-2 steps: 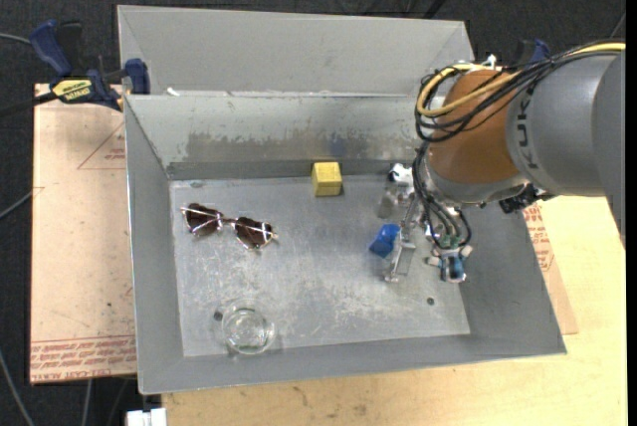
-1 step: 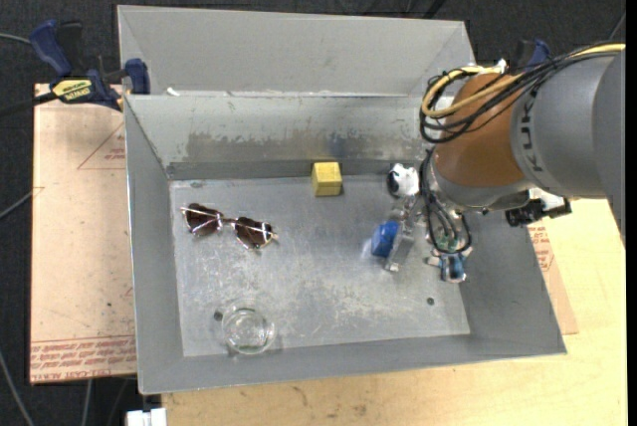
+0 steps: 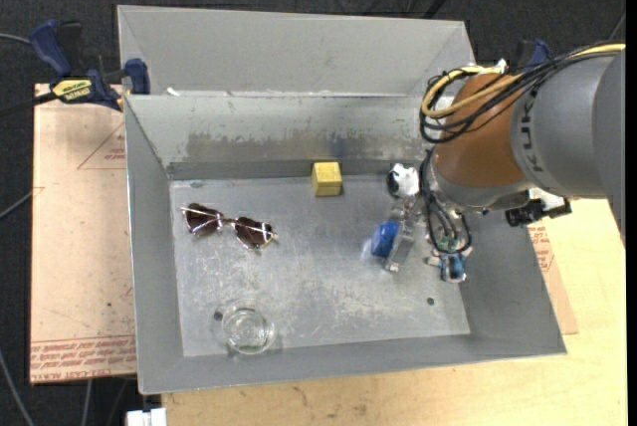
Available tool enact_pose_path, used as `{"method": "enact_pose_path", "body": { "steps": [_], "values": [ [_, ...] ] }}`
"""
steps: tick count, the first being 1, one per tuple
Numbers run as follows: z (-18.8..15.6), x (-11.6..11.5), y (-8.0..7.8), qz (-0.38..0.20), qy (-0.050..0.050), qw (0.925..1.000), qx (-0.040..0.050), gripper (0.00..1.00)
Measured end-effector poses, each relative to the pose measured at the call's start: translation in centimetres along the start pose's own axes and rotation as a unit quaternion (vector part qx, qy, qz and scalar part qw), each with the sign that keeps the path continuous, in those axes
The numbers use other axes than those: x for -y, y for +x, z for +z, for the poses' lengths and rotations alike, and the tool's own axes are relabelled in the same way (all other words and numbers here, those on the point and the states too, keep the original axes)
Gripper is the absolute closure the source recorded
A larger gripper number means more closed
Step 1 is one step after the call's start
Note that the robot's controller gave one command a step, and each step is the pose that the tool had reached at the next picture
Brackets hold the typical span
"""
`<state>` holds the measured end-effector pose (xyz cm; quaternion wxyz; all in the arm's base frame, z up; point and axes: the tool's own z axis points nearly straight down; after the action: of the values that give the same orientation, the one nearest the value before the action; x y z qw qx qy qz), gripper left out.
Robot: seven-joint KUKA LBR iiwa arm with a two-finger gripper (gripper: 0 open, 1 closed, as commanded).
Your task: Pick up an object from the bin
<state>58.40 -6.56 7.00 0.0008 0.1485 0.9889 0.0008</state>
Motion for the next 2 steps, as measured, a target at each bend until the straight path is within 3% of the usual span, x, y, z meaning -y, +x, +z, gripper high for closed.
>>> {"method": "enact_pose_path", "body": {
  "steps": [2],
  "values": [
    [-1.08,0.01,0.07,0.000,0.000,1.0000,-0.0008,1.00]
  ]
}}
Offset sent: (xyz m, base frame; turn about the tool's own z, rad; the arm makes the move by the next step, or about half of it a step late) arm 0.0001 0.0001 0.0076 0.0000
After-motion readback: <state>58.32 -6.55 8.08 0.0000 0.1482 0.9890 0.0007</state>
